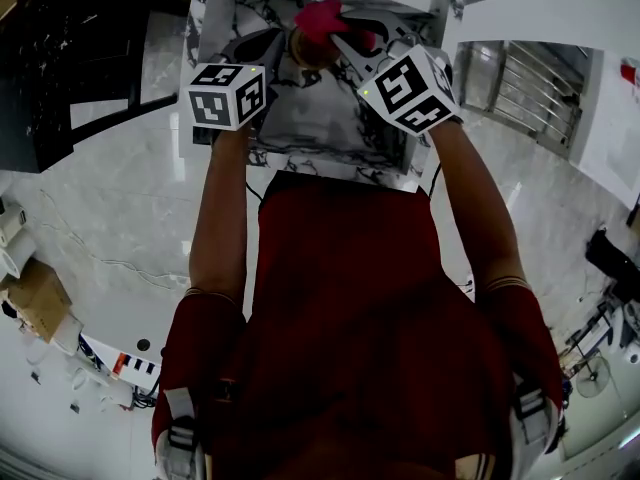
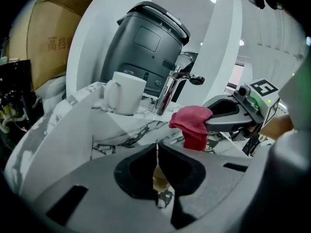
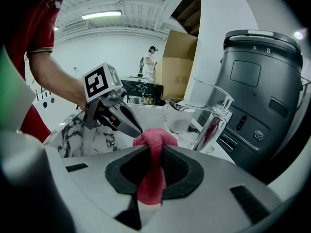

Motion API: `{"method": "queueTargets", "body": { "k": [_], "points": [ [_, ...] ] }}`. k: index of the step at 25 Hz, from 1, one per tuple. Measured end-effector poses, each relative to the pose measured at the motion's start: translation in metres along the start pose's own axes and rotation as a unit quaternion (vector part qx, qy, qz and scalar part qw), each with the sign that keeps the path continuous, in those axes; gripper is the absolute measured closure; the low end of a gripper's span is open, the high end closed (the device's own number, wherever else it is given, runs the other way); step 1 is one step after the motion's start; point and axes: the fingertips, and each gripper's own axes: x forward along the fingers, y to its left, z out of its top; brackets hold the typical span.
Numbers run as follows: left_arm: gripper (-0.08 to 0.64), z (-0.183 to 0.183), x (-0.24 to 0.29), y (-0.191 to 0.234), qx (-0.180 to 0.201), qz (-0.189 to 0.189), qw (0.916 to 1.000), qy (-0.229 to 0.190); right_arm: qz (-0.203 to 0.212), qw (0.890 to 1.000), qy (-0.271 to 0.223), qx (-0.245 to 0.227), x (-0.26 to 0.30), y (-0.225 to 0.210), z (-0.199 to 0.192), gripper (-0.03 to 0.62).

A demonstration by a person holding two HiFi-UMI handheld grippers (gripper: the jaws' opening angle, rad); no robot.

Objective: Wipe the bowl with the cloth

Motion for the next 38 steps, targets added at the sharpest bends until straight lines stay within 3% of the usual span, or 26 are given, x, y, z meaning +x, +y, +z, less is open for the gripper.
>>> {"method": "queueTargets", "body": {
  "k": [9, 16, 38],
  "points": [
    [0.548, -0.022, 0.022, 0.001, -0.004, -0.01, 0.9988, 0.047, 0.014, 0.999, 0.035, -0.021, 0.026, -0.001, -0.011, 0.53],
    [0.502, -0.037, 0.036, 0.006, -0.015, -0.01, 0.9972, 0.072, 0.036, 0.995, 0.08, -0.047, 0.051, 0.004, -0.029, 0.529],
    [0.456, -0.069, 0.065, 0.017, -0.046, -0.004, 0.9903, 0.131, 0.031, 0.985, 0.162, -0.041, 0.095, -0.002, -0.074, 0.529]
  ]
}}
